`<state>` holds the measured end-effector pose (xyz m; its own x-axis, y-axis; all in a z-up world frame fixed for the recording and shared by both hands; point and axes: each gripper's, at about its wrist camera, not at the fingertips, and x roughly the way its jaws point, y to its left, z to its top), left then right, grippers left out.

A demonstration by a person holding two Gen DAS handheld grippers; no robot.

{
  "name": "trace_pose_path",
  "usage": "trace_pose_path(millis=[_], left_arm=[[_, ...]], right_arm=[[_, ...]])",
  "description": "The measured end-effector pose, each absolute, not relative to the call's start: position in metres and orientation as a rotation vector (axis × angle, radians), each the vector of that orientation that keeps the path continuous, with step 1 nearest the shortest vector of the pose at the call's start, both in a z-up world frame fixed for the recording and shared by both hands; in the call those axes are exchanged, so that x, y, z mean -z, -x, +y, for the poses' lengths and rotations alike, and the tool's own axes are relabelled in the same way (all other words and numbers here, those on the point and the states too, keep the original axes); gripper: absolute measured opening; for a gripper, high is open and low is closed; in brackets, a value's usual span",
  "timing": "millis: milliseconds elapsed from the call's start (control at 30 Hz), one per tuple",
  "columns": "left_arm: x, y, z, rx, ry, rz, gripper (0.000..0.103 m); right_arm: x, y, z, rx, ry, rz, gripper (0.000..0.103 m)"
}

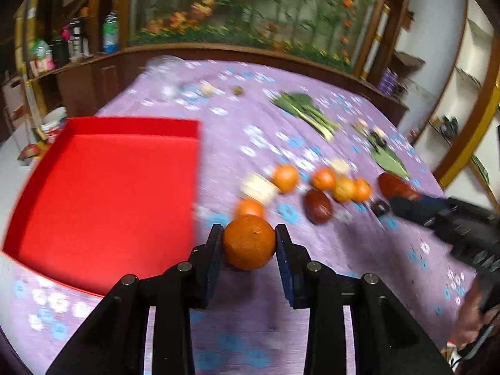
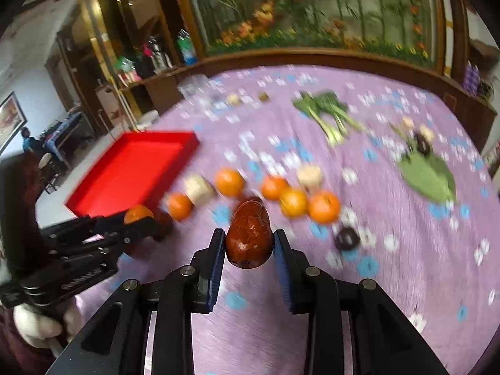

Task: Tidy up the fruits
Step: 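Close the left tool on the orange while the right tool grasps the red date, then carry both fruits over the red tray and open both tools to drop them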

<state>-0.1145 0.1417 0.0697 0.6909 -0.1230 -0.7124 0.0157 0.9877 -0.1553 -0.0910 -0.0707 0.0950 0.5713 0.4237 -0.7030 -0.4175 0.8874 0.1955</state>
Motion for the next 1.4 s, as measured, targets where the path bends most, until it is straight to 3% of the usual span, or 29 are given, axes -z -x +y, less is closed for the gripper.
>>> trace_pose_path(millis=[333,700,1000,1067,1133,1400], left_arm=[[-0.095,0.110,0.232,-0.174,0.105,0.720,0.032],[-0.057,0.099,0.292,-0.284,0.120,0.794,0.032],[-0.046,0.101,0.297,-0.307,0.125,0.810,0.033],[-0.045,0.101,0.299,-0.310,0.133,0.812,0.039],[-0.048,0.105,0.300,-0.331,0.133,0.802,0.052],[-0.065,0.119,0.287,-0.351,0.109,0.763,0.065]], right_arm=[[-0.177,0.067,0.033,-0.728,-0.003,0.765,0.034],[-0.071,0.051,0.139,-0.813,0.093,0.979,0.034],[-0.036,0.051,0.165,-0.826,0.122,1.028,0.035],[-0.032,0.052,0.167,-0.822,0.124,1.025,0.036],[-0.032,0.052,0.166,-0.816,0.118,1.018,0.036],[-0.046,0.059,0.153,-0.817,0.087,0.988,0.041]])
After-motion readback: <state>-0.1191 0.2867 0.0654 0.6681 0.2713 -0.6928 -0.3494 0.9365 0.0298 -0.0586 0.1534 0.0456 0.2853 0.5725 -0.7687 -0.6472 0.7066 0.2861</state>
